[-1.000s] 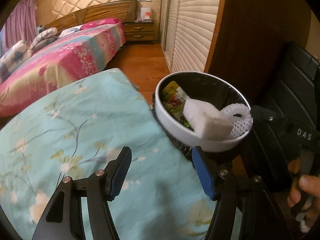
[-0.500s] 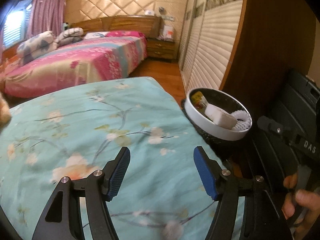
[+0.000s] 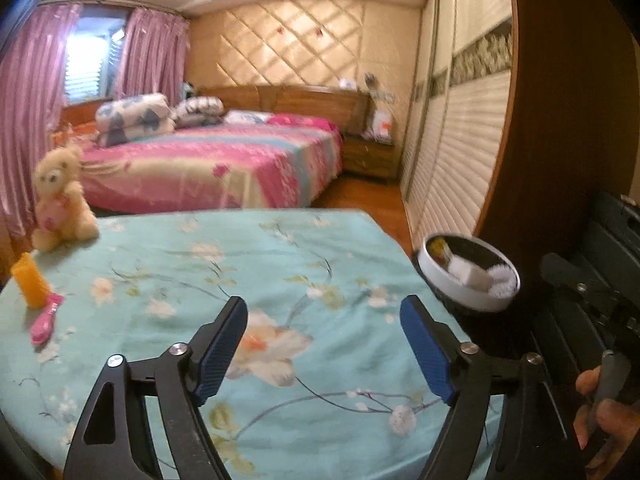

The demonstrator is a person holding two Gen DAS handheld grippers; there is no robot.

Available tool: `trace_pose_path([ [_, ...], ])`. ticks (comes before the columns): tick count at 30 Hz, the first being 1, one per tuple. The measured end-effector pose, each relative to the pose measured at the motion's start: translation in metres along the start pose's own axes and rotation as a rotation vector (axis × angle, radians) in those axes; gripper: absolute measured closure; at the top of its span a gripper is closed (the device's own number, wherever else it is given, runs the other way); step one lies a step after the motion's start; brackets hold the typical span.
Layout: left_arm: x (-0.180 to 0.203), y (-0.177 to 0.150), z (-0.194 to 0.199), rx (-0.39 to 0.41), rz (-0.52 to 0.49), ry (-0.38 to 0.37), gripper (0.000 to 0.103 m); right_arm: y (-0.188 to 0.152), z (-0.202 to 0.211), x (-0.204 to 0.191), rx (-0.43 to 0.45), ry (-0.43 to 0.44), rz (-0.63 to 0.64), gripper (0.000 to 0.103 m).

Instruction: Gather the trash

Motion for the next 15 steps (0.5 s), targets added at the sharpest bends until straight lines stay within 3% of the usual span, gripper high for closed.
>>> trace_pose_path([
  [1, 0.0, -0.001, 0.007, 0.02, -0.005, 0.012, 0.015, 0.002, 0.005, -0.002, 0.026, 0.002, 0.003, 0.0],
  [4, -0.001, -0.007, 0.022, 0.089, -0.028, 0.082, 0.001, 0.004, 0.017, -0.009, 0.105, -0.015, 0.033, 0.0],
  [7, -0.003, -0.016, 0.025, 0.107, -0.023, 0.104, 0.001, -0.006, 0.014, -0.012, 0.129, -0.034, 0.048, 0.0],
  [15, 0.001, -0.031, 0.02, 0.097, -0.063, 0.152, 0.001, -0.03, -0.001, -0.02, 0.079, -0.029, 0.073, 0.0],
])
Point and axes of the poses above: each gripper's, at about its wrist camera, not at the fingertips, and z roughly against the way its jaws point, x to its right, y to its top, the point moved 7 cm from there along -z, roughly the way its jaws point, and after that the axes turned 14 degrees about -y, right-handed, at the moved point
